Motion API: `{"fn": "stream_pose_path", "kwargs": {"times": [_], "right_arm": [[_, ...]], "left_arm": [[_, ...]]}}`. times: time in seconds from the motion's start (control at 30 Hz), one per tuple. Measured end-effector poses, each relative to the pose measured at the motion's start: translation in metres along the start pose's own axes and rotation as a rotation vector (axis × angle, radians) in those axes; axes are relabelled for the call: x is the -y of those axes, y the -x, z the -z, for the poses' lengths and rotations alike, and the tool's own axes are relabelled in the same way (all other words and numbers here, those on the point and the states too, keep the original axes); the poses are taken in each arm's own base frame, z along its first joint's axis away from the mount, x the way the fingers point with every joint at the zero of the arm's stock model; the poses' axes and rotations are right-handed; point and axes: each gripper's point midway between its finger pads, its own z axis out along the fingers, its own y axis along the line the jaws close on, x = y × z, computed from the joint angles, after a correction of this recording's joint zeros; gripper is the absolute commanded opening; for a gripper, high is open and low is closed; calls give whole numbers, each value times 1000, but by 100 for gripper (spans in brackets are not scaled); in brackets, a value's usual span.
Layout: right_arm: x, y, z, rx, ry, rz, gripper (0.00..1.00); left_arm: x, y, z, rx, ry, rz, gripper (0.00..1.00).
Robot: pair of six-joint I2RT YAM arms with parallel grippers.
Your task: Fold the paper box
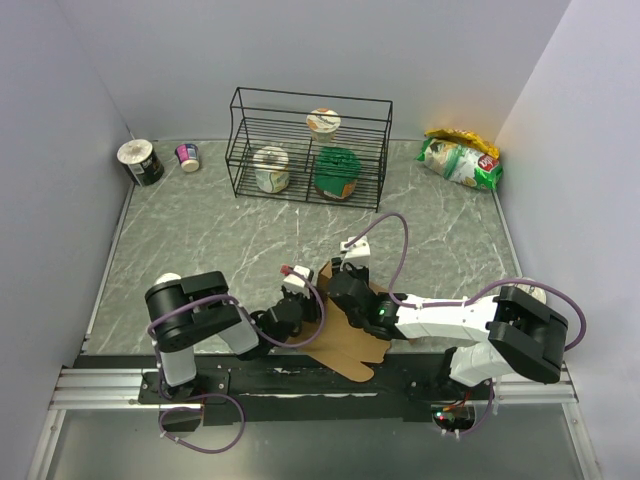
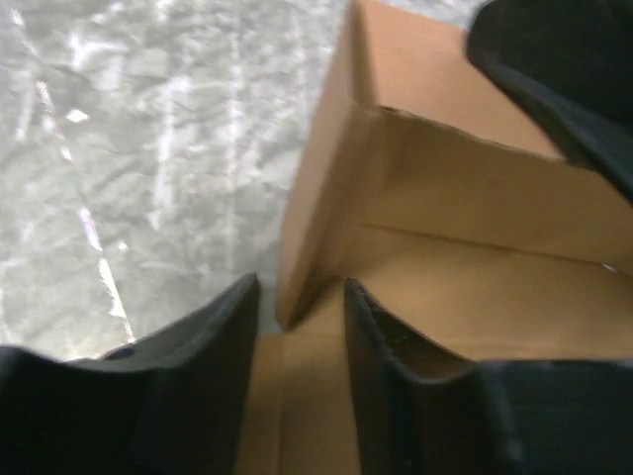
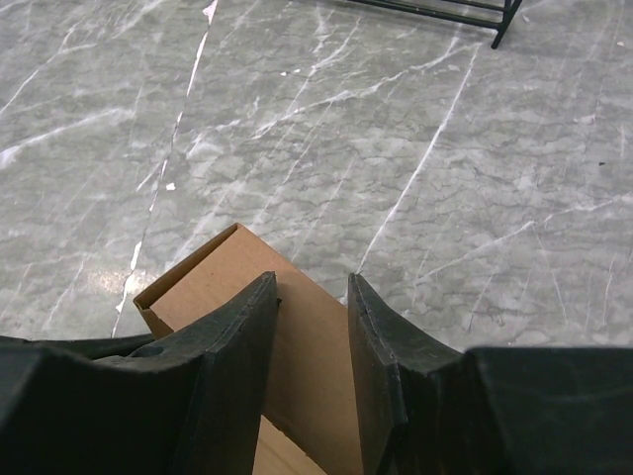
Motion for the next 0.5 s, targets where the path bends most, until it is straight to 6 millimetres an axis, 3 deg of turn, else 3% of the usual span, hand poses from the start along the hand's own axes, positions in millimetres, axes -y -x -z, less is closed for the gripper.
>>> {"fn": "stream_pose_path", "kwargs": {"times": [0.2,0.5], "right_arm": [[1,-1,0,-1,-3,-5,42],[2,-2,1,1,-6,-23,42]], "left_arm": [[8,-2,9,-33,-58,-21,63],[17,24,15,-16,-131,-59,62]]}}
